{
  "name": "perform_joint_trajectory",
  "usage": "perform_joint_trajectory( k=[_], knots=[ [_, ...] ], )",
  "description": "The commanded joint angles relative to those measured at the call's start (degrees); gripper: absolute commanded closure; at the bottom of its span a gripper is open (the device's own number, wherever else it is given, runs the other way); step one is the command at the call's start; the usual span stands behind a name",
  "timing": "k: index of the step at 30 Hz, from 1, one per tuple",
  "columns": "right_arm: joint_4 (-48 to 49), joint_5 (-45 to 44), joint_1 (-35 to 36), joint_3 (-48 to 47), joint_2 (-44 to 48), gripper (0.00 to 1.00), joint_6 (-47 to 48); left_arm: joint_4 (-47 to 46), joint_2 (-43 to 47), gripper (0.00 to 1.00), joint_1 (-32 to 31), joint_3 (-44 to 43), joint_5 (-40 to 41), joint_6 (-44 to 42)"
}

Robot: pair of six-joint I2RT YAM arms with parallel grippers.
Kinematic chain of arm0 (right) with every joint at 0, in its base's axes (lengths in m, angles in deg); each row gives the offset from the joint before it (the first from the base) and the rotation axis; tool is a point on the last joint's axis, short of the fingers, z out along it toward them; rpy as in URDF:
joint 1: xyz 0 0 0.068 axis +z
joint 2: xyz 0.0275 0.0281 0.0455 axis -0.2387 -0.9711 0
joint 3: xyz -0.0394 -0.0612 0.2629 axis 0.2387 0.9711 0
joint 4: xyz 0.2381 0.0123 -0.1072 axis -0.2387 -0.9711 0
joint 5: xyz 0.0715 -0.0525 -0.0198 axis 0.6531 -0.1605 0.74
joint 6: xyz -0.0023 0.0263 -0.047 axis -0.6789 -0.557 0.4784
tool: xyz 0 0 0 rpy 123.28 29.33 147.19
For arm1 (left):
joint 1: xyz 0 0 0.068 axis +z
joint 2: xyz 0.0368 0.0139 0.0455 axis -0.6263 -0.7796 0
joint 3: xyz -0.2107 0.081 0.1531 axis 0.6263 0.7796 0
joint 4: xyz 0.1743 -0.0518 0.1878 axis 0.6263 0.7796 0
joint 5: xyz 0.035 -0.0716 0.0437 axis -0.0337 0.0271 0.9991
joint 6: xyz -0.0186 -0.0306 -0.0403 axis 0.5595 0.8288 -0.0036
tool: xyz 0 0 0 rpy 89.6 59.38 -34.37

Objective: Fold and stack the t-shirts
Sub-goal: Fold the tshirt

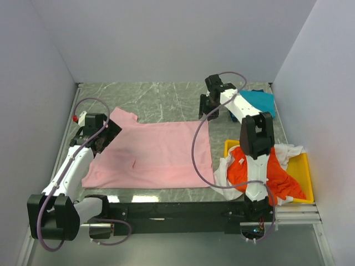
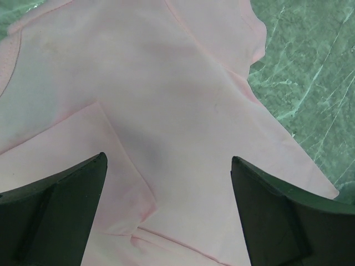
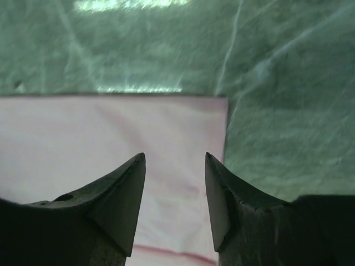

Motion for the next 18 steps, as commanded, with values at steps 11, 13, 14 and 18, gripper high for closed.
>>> perform_joint_trajectory(
  k=[11, 13, 14, 18],
  knots=[
    [1.88, -4.5, -3.67, -5.72, -9.67, 0.47, 1.96, -2.96, -1.66, 0.01, 0.02, -2.69, 0.15, -1.23],
    [2.76, -4.15, -3.94, -4.75, -9.67, 0.47, 1.97, -3.13, -1.93, 0.01, 0.1, -2.52, 0.07, -1.32],
    [2.94, -3.98, -4.03, -4.58, -9.67, 0.47, 1.97, -3.13, -2.01, 0.01, 0.1, -2.6, -0.02, -1.49],
    [4.35, -1.78, -4.2, -3.78, -10.46, 0.51, 1.7, -3.13, -2.89, 0.01, 0.1, -2.87, -0.29, -1.93]
  ],
)
